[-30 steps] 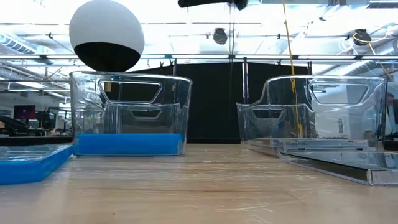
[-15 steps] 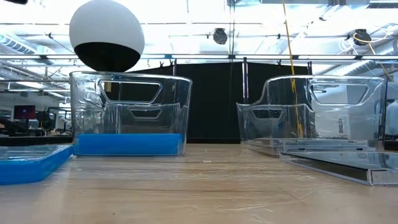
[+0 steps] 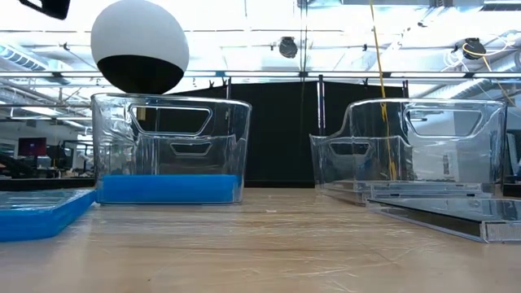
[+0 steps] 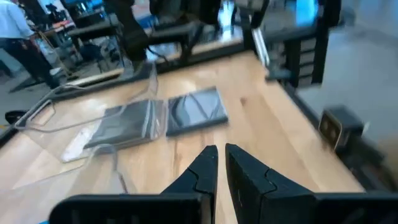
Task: Pick & place jewel cases by type
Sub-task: Put the black CD case into the right transparent bin
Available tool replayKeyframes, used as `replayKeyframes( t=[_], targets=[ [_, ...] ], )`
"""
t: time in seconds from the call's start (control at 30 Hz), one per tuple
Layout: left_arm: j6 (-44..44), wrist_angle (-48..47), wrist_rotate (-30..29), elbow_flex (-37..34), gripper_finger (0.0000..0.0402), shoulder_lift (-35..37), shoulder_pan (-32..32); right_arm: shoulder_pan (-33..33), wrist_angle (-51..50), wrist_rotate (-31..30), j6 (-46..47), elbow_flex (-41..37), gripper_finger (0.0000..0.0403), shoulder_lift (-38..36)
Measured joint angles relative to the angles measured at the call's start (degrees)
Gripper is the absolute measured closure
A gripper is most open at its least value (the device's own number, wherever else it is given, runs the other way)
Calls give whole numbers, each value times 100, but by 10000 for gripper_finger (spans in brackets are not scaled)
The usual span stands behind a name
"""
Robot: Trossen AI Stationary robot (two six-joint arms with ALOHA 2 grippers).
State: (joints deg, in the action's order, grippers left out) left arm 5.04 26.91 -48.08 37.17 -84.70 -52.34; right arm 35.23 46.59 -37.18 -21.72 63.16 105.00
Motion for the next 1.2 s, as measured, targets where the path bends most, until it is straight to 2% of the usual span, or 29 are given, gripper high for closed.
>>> replayKeyframes(
  t=[0.07, 0.17, 0.23, 0.37, 0.43, 0.5, 0.6, 0.7, 0.77, 0.87, 0.97, 1.03, 1.1, 1.2],
  targets=[
    [124, -575, 105, 523, 364, -379, 84, 163, -29, -25, 95, -82, 402, 6],
    [-7, -1217, 724, 1165, 365, -904, 273, 398, 4, -179, 132, -247, 402, 3],
    [-506, -1267, 1634, 1505, 368, -1214, 438, 595, -10, -466, 139, -394, 402, 3],
    [-1713, -1585, 3963, 2226, 393, -1473, 854, 923, -6, -718, 280, -804, 402, -46],
    [-1857, -1892, 4624, 2636, 396, -1468, 1185, 1043, 112, -621, 363, -1025, 402, -133],
    [-1936, -2213, 4730, 3017, 391, -1393, 1526, 1156, 379, -770, 548, -1248, 402, -233],
    [-2313, -2728, 4629, 3560, 385, -1233, 1885, 1293, 766, -1342, 892, -1593, 402, -428],
    [-2994, -3873, 4259, 3995, 395, -788, 1889, 1443, 1060, -1361, 945, -1961, 403, -690],
    [-3053, -4640, 4200, 4073, 397, -277, 1882, 1593, 1298, -1217, 921, -2231, 403, -839],
    [-2822, -4576, 4420, 3628, 398, 740, 1990, 1772, 1914, -1195, 907, -2697, 403, -985],
    [-2632, -3950, 4671, 2715, 398, 1670, 2168, 1745, 2656, -1268, 908, -3124, 403, -1116],
    [-2321, -3762, 4728, 2180, 399, 2162, 2339, 1605, 2767, -1236, 774, -3206, 403, -1431],
    [-2081, -3840, 4702, 1817, 399, 2643, 2450, 1469, 2331, -1236, 544, -3221, 403, -1936],
    [-1999, -3990, 4806, 1255, 399, 3325, 2341, 1271, 899, -1185, 449, -3222, 403, -2784]
  ],
)
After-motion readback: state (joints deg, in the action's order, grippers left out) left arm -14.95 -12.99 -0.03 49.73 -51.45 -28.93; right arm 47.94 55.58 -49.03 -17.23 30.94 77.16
